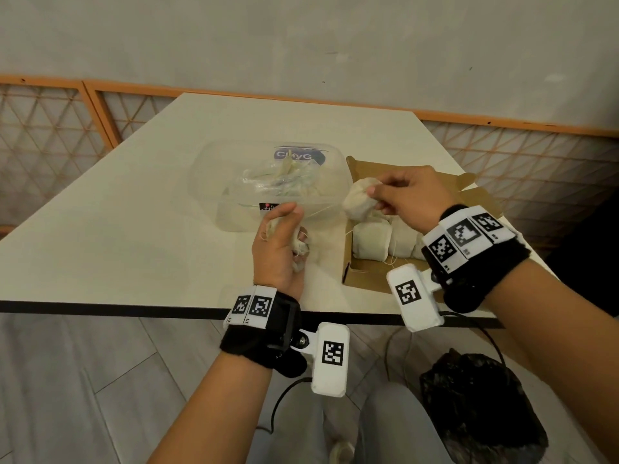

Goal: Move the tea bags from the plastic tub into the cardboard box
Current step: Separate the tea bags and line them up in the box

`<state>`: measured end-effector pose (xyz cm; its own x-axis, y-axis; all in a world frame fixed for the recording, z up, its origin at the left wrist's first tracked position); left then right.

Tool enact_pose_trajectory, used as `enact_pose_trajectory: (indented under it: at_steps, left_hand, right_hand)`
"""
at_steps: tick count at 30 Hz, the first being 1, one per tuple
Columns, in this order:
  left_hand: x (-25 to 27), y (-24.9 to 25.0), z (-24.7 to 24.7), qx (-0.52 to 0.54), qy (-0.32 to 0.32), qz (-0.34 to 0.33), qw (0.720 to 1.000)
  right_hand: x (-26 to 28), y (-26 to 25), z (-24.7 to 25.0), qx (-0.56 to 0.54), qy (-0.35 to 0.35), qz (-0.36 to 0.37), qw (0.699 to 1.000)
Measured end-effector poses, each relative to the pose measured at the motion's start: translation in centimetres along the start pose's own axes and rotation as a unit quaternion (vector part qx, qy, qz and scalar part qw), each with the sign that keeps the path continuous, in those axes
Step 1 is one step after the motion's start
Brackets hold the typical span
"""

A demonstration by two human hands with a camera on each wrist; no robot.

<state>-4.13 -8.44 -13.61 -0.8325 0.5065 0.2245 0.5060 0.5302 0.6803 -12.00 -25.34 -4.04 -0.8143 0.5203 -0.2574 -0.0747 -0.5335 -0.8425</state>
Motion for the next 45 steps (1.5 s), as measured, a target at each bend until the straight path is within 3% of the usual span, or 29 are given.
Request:
enact_pose_trajectory:
  at_steps: [3,8,12,17,22,28,35,39,45]
  left_hand:
    - [-0.1,0.2,0.3,0.004,0.002,-0.019,1.0]
    - [0.4,-0.3,-1.7,-0.093,-0.053,-0.006,0.994]
    - [0.9,-0.8,-2.5,-0.119,-0.072,0.014,0.99]
    - [0.6,-1.0,-2.1,-0.134,-0.065,0.018,0.989]
    - [0.4,-0.5,-1.3,-0.071,-0.031,0.027,0.997]
    - [0.3,-0.8,-1.7,-0.11,-0.05,0.021,0.992]
    - [0.7,-0.9,-2.1,-0.141,-0.073,0.019,0.987]
    - [0.9,-0.6,-2.5,-0.168,-0.074,-0.018,0.983]
    - [1.0,-0.7,-2.6,-0.169,-0.084,-0.013,0.982]
  right_hand:
    - [0.6,0.4,0.1,0.012,-0.033,-0.01,0.999]
    - [1.6,-0.9,-1.5,-0.075,-0.121,0.004,0.99]
    - [1.4,-1.9,-2.5,-0.045,-0.16,0.044,0.985]
    - [1.2,-2.4,-2.4,-0.017,-0.143,0.064,0.988]
    - [0.9,-4.2,-0.7,0.013,-0.09,0.118,0.989]
    - [1.9,-6.1,-2.1,0.112,-0.194,0.14,0.964]
    - [1.0,-4.9,-3.3,0.177,-0.153,0.126,0.964]
    - [1.1,-4.3,-3.4,0.18,-0.131,0.119,0.968]
    - [1.1,-4.6,-3.6,0.177,-0.23,0.1,0.952]
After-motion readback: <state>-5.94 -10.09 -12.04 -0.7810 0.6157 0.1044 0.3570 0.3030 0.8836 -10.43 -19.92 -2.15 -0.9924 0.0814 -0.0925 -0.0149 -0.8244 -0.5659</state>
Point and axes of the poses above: each hand's wrist, its own x-axis away from the middle knuckle, its own z-axis out of the back of the hand, y = z × x, the point moved 7 cm from there along -x, towards the middle knuckle, and after that the axes turned 10 degrees about z, right-handed, at the moved point
